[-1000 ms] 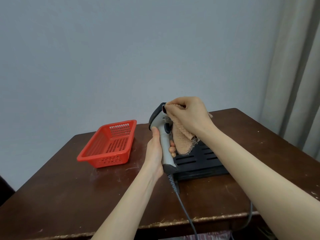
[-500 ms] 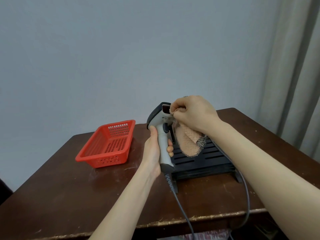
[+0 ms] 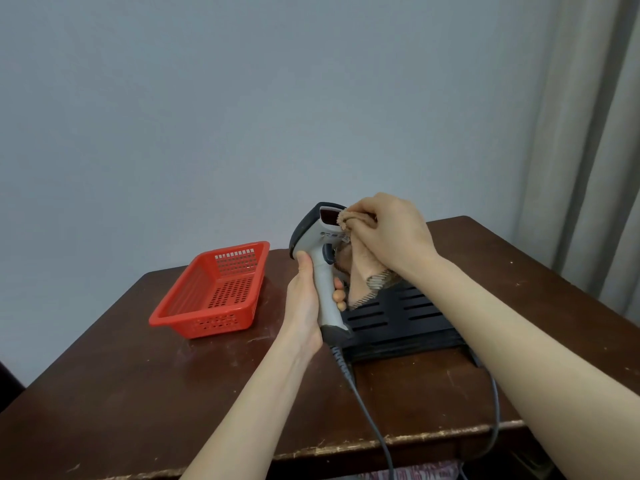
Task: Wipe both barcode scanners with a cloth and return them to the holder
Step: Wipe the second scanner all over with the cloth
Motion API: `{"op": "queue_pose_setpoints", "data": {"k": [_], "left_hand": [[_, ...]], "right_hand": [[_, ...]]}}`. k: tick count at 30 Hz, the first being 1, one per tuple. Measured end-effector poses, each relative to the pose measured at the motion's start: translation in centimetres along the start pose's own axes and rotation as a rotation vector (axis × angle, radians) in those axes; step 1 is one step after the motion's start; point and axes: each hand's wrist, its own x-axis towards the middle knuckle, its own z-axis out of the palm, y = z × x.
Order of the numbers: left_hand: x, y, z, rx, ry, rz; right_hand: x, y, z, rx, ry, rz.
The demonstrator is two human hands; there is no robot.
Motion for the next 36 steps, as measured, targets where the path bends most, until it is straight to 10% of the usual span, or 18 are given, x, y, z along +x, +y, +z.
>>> {"op": "queue_pose_setpoints", "data": {"k": [14, 25, 36], "left_hand": [[0.3, -0.1, -0.2, 0.071, 0.032, 0.089], [0.2, -0.8, -0.1, 0.143, 0.073, 0.113], [0.0, -0.2, -0.1, 0.037, 0.021, 0.029]], "right_hand": [[0.4, 0.2, -0.5, -0.359, -0.074, -0.086], [-0.1, -1.1, -1.0, 0.459, -0.218, 0.044], [0.6, 1.2, -0.7, -0.200, -0.077, 0.159]]}}
